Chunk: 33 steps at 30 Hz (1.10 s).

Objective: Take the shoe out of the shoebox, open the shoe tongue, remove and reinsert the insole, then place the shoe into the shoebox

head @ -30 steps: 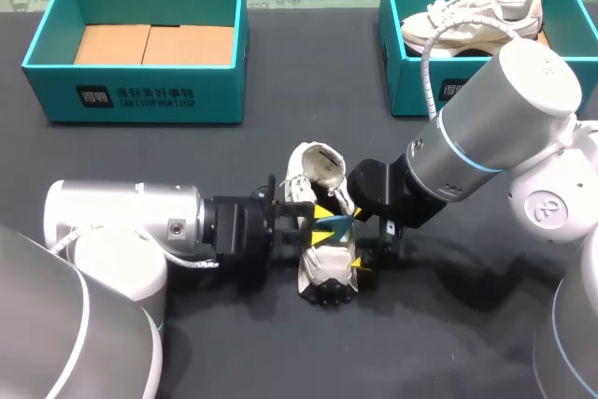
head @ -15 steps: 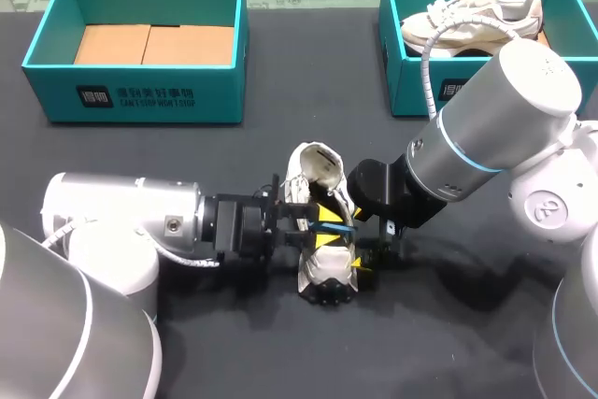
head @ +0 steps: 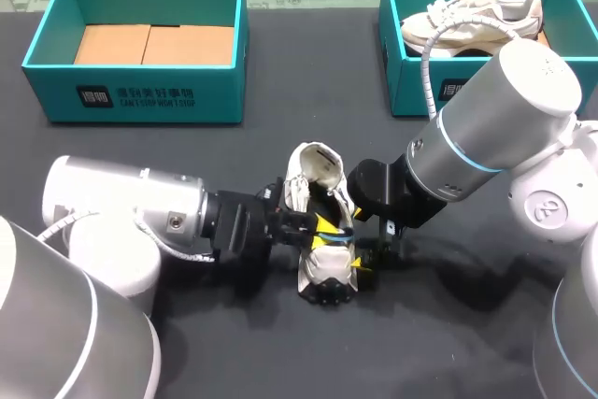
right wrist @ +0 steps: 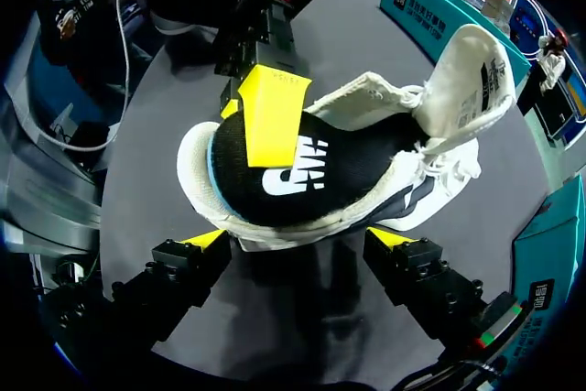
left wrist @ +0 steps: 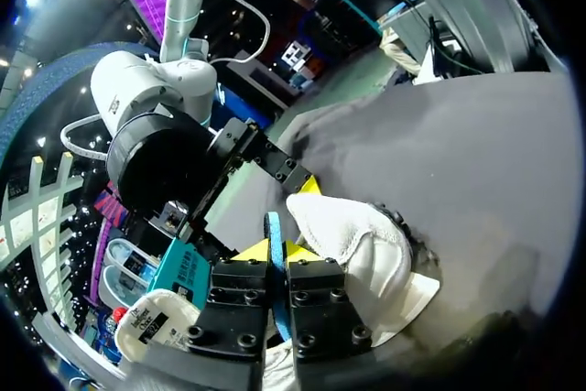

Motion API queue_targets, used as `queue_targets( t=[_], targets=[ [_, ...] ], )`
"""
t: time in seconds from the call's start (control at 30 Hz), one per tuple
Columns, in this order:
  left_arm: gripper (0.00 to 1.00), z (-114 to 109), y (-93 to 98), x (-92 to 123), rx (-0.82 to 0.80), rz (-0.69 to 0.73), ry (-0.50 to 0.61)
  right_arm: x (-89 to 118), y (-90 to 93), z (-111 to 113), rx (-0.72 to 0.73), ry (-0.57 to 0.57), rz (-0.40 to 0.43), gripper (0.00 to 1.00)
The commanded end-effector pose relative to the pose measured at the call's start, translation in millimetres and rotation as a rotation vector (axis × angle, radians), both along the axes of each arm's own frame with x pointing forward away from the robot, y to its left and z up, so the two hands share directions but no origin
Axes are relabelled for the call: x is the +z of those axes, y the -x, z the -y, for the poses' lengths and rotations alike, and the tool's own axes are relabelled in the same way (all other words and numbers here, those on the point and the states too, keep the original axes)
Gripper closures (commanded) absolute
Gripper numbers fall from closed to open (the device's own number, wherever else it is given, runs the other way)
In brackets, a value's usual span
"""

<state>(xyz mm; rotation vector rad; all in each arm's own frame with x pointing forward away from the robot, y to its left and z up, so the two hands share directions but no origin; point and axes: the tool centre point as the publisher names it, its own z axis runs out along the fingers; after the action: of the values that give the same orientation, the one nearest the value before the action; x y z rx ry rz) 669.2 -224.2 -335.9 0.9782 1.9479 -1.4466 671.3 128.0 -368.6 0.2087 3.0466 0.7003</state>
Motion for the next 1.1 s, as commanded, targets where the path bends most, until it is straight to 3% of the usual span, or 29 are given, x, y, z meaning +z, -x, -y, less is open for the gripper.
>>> queue_targets(
  t=[0.03,0.27,0.47,0.5,0.57,0.63,1.0,1.1],
  targets=[
    [1.0,2,-6.5,-7,0.01,0.008,-0.027,-1,1.1,0,0.0,0.0,0.002,0.0],
    [1.0,-3,-22.9,-21,0.077,0.003,-0.096,-1,1.1,0,0.0,0.0,0.002,0.0],
    [1.0,-5,-21.7,-14,0.065,-0.058,-0.048,-1,1.1,0,0.0,0.0,0.002,0.0],
    [0.78,-4,-18.3,-9,0.047,-0.086,-0.021,-1,1.1,0,0.0,0.0,0.002,0.0],
    [0.62,-5,-15.8,-4,0.037,-0.124,0.01,-1,1.1,0,0.0,0.0,0.002,0.0],
    [0.58,-6,-13.2,2,0.02,-0.149,0.031,-1,1.1,0,0.0,0.0,0.002,0.0],
    [0.65,1,1.1,18,-0.036,-0.167,0.046,-1,1.1,0,0.0,0.0,0.002,0.0],
    [0.82,6,2.2,16,-0.046,-0.159,0.02,-1,1.1,0,0.0,0.0,0.002,0.0]
  ],
)
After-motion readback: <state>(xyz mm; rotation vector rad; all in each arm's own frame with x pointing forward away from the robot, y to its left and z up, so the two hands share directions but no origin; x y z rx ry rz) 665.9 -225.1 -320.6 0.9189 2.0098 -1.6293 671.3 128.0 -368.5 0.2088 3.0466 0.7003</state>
